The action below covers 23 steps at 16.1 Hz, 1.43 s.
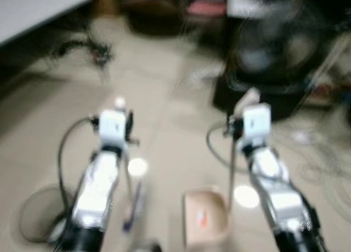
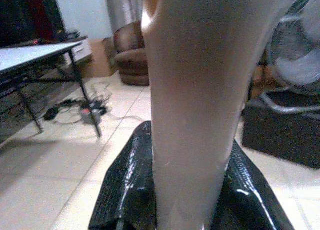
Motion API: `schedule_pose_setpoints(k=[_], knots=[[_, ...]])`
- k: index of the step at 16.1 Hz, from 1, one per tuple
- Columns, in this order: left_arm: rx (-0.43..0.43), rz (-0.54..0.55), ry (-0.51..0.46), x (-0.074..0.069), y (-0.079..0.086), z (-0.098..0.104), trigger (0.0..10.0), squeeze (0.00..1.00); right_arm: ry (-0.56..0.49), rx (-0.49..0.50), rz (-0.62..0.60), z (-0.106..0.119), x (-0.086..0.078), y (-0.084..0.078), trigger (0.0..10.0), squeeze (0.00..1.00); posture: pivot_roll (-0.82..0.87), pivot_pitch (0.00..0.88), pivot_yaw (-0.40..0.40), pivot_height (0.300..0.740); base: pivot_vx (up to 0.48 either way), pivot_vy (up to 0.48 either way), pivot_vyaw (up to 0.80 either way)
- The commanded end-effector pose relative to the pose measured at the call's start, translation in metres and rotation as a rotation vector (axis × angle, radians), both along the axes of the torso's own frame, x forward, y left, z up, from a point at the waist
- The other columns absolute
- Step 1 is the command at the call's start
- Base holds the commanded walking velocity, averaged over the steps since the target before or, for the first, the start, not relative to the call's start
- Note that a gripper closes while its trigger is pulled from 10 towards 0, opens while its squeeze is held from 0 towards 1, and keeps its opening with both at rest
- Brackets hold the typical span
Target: Sweep floor
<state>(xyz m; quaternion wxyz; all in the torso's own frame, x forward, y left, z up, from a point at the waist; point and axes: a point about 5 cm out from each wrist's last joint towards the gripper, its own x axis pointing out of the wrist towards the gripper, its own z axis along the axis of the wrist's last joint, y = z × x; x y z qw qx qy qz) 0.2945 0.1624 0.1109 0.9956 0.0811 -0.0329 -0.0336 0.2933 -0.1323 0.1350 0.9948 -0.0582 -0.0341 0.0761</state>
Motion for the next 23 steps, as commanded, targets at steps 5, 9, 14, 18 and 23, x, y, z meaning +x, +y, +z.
schedule_pose_setpoints(k=[5, 9, 14, 18, 23], knots=[[0.042, -0.016, -0.034, 0.003, 0.001, 0.009, 10.0, 0.0, -0.017, 0.029, -0.006, 0.002, -0.003, 0.0, 10.0, 0.0, -0.01, 0.056, 0.058, 0.74, 0.0, 0.411, 0.0], [0.129, -0.048, -0.035, 0.003, -0.009, 0.009, 10.0, 0.0, -0.017, 0.033, -0.039, 0.0, -0.007, -0.005, 10.0, 0.0, -0.02, 0.049, 0.083, 0.74, 0.0, -0.36, 0.0], [0.042, -0.061, -0.037, 0.006, -0.015, 0.01, 10.0, 0.0, -0.026, 0.029, -0.067, 0.001, -0.008, -0.011, 10.0, 0.0, -0.04, 0.039, 0.095, 0.74, 0.0, -0.288, 0.0], [0.05, -0.052, -0.034, 0.005, -0.015, 0.011, 10.0, 0.0, -0.014, -0.003, -0.082, 0.0, -0.007, -0.013, 10.0, 0.0, -0.04, 0.031, 0.088, 0.74, 0.0, 0.0, 0.0], [-0.008, -0.042, -0.071, 0.007, -0.017, 0.017, 10.0, 0.0, -0.006, 0.036, -0.106, 0.001, -0.005, -0.016, 10.0, 0.0, -0.04, 0.023, 0.087, 0.74, 0.19, 0.0, -0.31]])
